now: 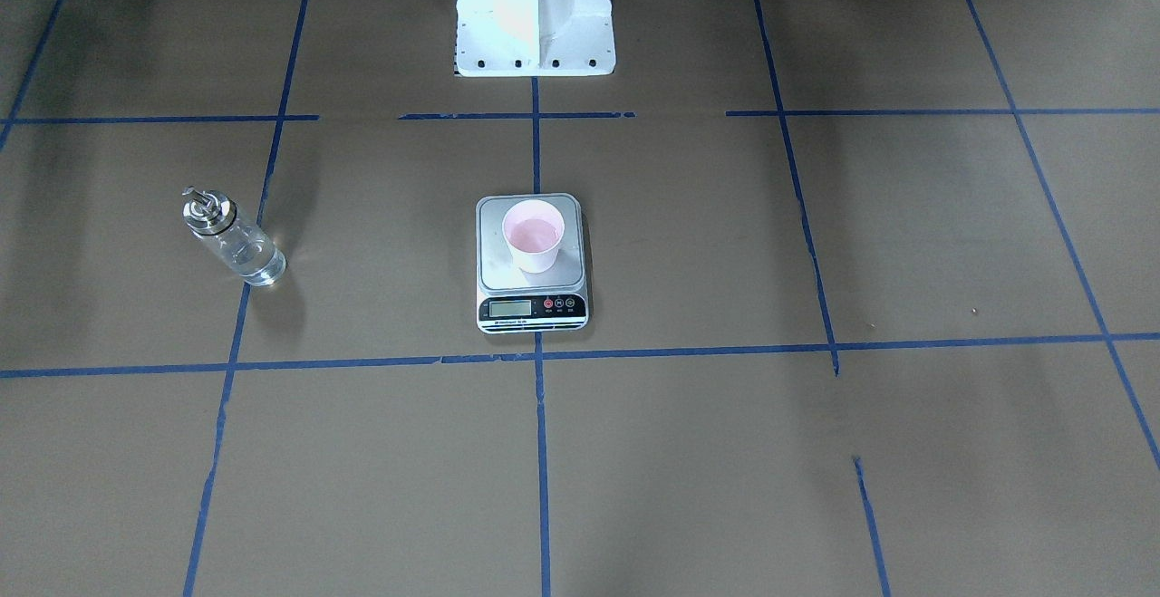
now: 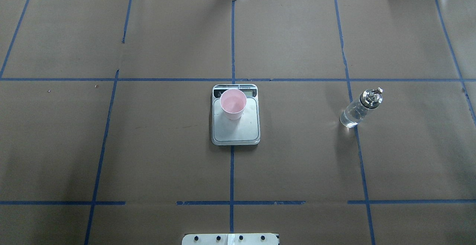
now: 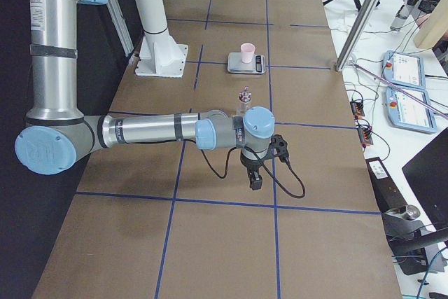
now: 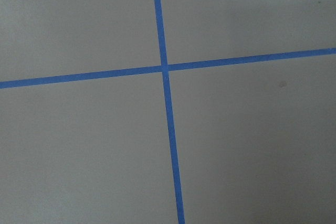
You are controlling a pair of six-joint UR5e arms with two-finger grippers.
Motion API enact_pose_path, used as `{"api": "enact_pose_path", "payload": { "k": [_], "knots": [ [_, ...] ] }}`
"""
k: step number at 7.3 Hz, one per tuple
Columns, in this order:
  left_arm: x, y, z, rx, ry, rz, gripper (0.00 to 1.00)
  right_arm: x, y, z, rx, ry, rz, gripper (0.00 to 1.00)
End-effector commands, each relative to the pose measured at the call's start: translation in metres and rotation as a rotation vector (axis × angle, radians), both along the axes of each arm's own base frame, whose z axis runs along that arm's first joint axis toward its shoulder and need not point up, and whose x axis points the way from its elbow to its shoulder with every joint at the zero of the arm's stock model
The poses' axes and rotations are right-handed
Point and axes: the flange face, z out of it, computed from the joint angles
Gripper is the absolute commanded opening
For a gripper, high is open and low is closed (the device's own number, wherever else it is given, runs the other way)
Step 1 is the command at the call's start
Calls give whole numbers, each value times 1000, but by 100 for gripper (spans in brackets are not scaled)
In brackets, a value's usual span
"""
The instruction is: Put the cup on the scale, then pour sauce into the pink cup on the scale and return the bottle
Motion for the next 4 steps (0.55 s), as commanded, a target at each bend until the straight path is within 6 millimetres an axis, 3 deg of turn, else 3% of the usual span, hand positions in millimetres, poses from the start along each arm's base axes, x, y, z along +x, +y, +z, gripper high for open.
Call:
{"api": "enact_pose_path", "payload": {
  "k": [1, 4],
  "knots": [
    [1, -1, -5, 9, 3, 1, 100, 0, 0, -2, 7, 8, 1, 100],
    [1, -9, -13, 22, -5, 1, 100, 4, -1, 1, 8, 52, 9, 100]
  ]
}}
